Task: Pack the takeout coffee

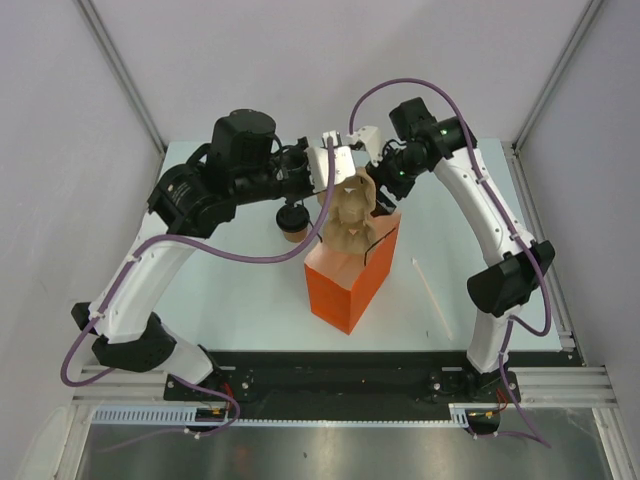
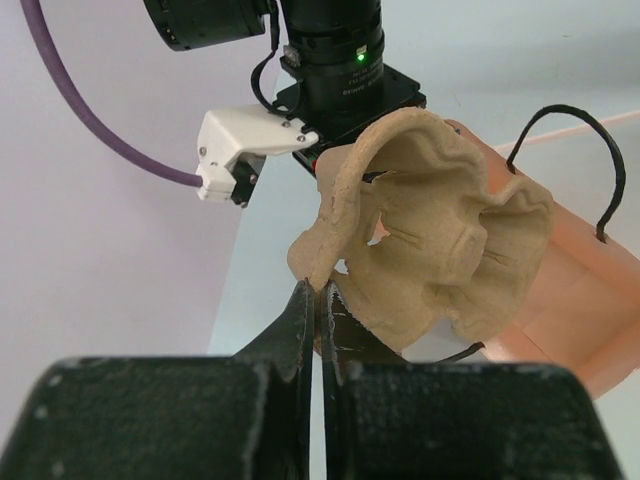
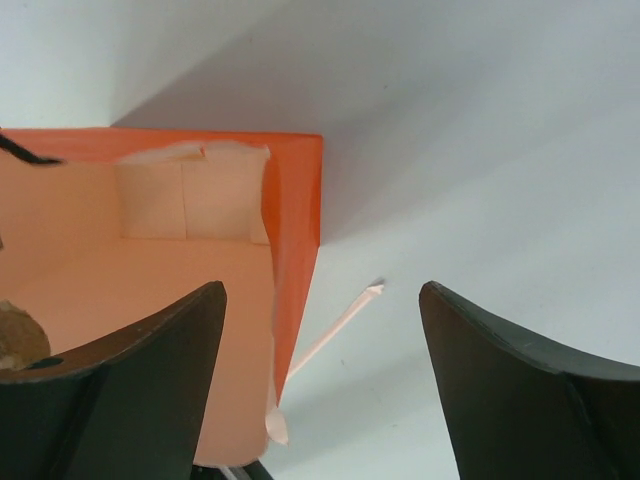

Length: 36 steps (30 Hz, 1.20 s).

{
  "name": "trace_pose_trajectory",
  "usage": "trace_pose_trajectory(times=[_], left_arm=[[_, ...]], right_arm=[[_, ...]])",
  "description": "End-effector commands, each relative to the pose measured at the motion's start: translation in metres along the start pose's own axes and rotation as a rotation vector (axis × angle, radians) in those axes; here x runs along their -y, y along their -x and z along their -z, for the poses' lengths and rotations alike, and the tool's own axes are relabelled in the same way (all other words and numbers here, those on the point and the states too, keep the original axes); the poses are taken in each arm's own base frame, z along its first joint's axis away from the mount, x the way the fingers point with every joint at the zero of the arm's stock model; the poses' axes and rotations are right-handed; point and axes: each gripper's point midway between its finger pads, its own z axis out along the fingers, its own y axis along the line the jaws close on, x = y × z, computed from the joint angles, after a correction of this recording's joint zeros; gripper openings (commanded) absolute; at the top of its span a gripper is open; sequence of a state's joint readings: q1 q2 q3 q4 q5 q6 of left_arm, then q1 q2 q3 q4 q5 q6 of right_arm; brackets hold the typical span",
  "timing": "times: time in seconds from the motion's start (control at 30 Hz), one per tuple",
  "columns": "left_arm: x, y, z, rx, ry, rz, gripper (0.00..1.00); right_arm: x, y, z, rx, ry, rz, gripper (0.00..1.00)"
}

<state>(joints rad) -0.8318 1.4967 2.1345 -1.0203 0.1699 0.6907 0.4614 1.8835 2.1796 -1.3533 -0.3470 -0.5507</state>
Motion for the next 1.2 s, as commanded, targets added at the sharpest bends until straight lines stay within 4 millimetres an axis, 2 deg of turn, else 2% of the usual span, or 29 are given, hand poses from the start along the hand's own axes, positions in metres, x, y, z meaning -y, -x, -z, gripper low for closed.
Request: trace_pose_trajectory(times=[0.0, 0.17, 0.27, 0.3, 0.33, 0.37, 0.43, 0.47, 0.5, 0.6, 0.67, 0.7, 0.73, 0.8, 0.83, 0.93, 1.03, 1.17], left_arm=[[-0.007, 0.007, 0.003, 0.011, 0.035, -0.045, 0.0], [0.0, 0.001, -0.003, 0.001, 0.021, -0.049, 0.0], [0.009, -0.005, -0.01, -0.015, -0.001, -0.058, 0.0], [0.013, -0.006, -0.011, -0.017, -0.006, -0.064, 0.0], [0.014, -0.007, -0.012, -0.02, -0.01, -0.066, 0.0], [0.017, -0.011, -0.015, -0.026, -0.017, -0.068, 0.0], [0.021, -0.015, -0.015, -0.037, -0.029, -0.074, 0.0], [0.023, -0.016, -0.015, -0.041, -0.034, -0.077, 0.0], [0.025, -0.015, -0.014, -0.041, -0.038, -0.078, 0.0], [0.032, -0.016, -0.012, -0.05, -0.055, -0.089, 0.0], [0.041, -0.025, -0.015, -0.077, -0.069, -0.089, 0.0], [0.043, -0.022, -0.013, -0.063, -0.06, -0.095, 0.0], [0.049, -0.033, -0.017, -0.099, -0.058, -0.088, 0.0], [0.051, -0.032, -0.014, -0.079, -0.037, -0.083, 0.0], [0.059, -0.045, -0.019, -0.11, -0.044, -0.064, 0.0], [0.071, -0.054, -0.019, -0.117, -0.047, -0.046, 0.0], [0.08, -0.066, -0.019, -0.149, -0.041, -0.045, 0.0], [0.094, -0.07, -0.016, -0.145, -0.045, -0.042, 0.0]], right_arm=[[-0.025, -0.038, 0.03, -0.106, 0.047, -0.051, 0.85], [-0.026, -0.043, 0.028, -0.115, 0.06, -0.069, 0.77], [-0.027, -0.044, 0.024, -0.121, 0.073, -0.071, 0.63], [-0.025, -0.044, 0.022, -0.12, 0.076, -0.075, 0.52], [-0.026, -0.041, 0.021, -0.113, 0.079, -0.067, 0.46], [-0.028, -0.038, 0.019, -0.103, 0.089, -0.061, 0.33], [-0.032, -0.033, 0.016, -0.094, 0.11, -0.03, 0.2], [-0.032, -0.033, 0.015, -0.096, 0.113, -0.005, 0.09], [-0.037, -0.028, 0.012, -0.093, 0.118, 0.025, 0.02], [-0.046, -0.015, 0.009, -0.065, 0.122, 0.097, 0.0], [-0.049, -0.005, 0.012, -0.039, 0.111, 0.126, 0.0], [-0.052, -0.001, 0.013, -0.03, 0.118, 0.143, 0.0], [-0.055, 0.004, 0.017, -0.009, 0.117, 0.155, 0.0], [-0.059, 0.007, 0.02, 0.002, 0.117, 0.175, 0.0], [-0.061, 0.008, 0.023, 0.01, 0.113, 0.181, 0.0], [-0.072, 0.012, 0.035, 0.042, 0.111, 0.218, 0.0], [-0.084, 0.012, 0.037, 0.041, 0.11, 0.25, 0.0], [-0.1, 0.013, 0.043, 0.062, 0.105, 0.296, 0.0]])
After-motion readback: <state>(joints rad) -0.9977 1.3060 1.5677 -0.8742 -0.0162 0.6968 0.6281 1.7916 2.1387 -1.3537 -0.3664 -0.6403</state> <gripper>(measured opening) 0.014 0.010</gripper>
